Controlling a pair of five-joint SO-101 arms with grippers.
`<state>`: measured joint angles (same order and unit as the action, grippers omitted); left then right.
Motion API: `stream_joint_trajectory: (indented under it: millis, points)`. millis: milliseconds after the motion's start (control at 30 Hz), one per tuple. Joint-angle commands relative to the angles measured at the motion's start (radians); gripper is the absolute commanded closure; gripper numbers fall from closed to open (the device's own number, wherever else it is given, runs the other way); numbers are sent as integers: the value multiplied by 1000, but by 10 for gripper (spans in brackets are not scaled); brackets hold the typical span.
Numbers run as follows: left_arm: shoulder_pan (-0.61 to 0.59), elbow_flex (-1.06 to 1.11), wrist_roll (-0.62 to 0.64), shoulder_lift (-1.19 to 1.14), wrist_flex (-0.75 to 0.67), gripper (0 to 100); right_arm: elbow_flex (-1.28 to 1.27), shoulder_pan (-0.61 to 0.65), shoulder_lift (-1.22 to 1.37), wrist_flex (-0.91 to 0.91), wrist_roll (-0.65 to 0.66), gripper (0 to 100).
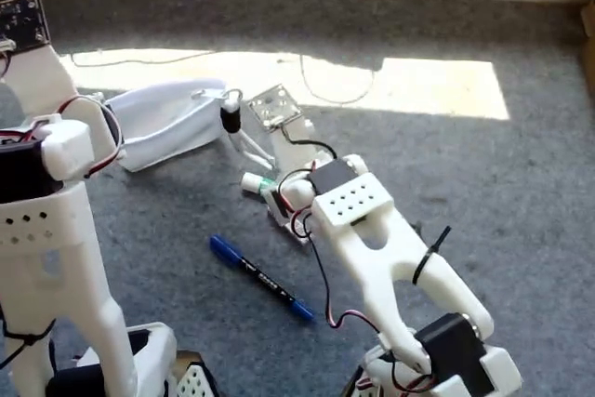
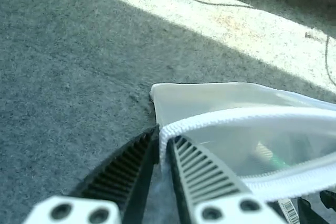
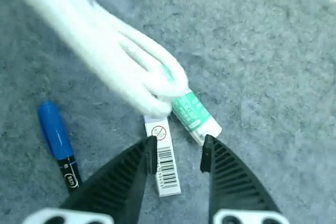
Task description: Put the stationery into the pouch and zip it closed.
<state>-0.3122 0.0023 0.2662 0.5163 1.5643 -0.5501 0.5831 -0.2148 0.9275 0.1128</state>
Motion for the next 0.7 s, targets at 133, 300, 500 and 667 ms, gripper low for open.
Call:
stream_joint_trajectory:
  millis: [133, 300, 500, 667]
  points:
    - [-48, -4, -2, 36, -26, 993, 77, 33, 91, 4, 15, 860]
    - [-105, -5, 8, 44, -31, 993, 116, 36, 183, 4, 15, 860]
    - [-113, -4, 14, 41, -26, 993, 189, 36, 294, 4, 15, 860]
    - [-113, 8, 14, 44, -29, 993, 245, 36, 375, 4, 15, 860]
